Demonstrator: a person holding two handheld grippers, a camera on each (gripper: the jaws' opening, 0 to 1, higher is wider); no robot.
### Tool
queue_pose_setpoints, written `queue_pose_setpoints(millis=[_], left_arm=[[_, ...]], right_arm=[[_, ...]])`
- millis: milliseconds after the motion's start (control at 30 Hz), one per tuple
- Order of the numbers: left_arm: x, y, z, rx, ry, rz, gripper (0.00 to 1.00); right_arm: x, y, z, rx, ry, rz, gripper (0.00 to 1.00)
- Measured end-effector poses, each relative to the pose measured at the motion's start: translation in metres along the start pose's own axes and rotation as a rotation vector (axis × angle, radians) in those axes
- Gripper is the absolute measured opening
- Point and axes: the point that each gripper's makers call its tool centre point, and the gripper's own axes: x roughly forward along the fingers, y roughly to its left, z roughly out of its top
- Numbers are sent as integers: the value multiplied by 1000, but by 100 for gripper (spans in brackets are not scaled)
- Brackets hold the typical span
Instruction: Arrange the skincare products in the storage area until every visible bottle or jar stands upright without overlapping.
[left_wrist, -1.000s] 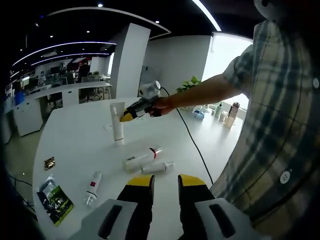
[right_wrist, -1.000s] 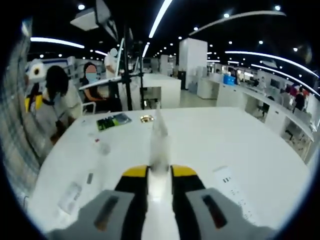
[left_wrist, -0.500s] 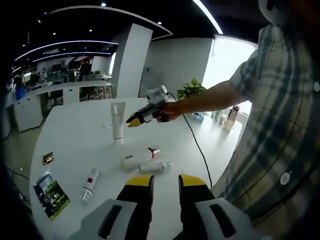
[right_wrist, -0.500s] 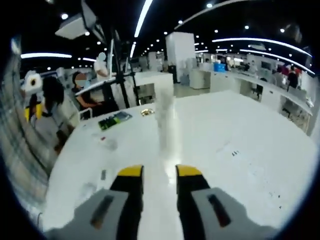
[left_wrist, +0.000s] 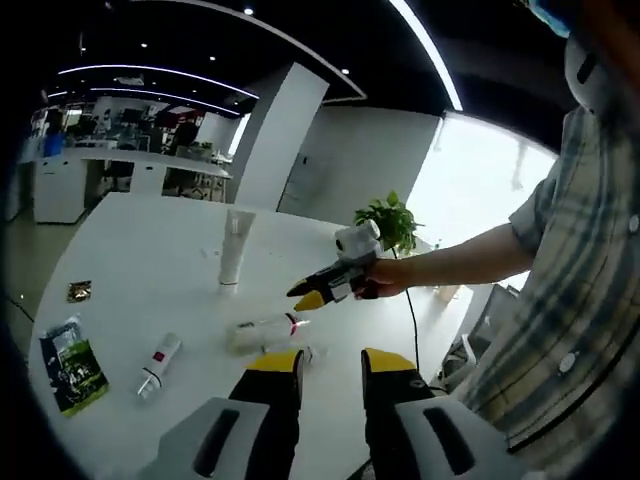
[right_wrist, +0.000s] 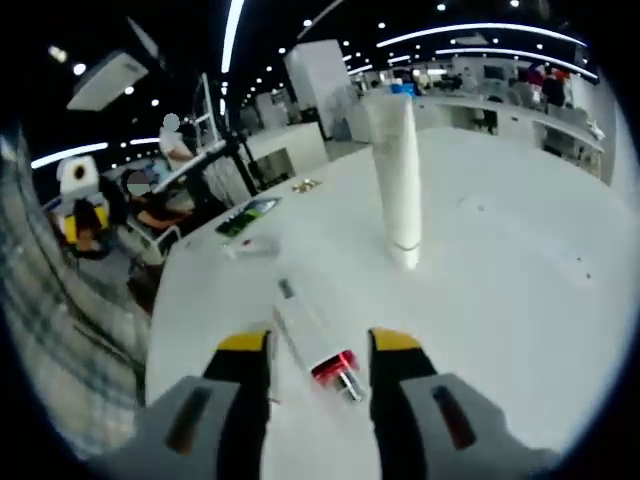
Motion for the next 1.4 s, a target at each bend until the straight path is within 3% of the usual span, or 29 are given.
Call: queue_pose_setpoints(millis=[167, 267, 400, 633, 800, 1000, 1233, 1400], left_arm=[[8, 4, 11, 26, 2, -33, 33], [10, 7, 27, -67, -43, -58, 48], [12, 16, 35, -32, -27, -87, 48], [28, 38, 15, 96, 127, -132, 49], [57, 57, 20, 149, 180, -141, 50], [100, 71, 13, 278, 300, -179, 48], [149, 78, 0, 491, 482, -218, 49], [179, 87, -15, 549, 600, -208, 49]], right_arm=[[-20, 9, 5, 96, -79, -81, 37], [-25, 20, 6, 147, -107, -98, 37], [-32, 38, 3, 237, -161, -166, 35], [-48, 72, -12, 375, -251, -264, 35], [-68, 88, -25, 478, -328, -350, 35], [-88, 114, -32, 491, -361, -410, 35], [-98, 126, -35, 526, -414, -438, 35], [-108, 134, -34, 525, -434, -427, 35]])
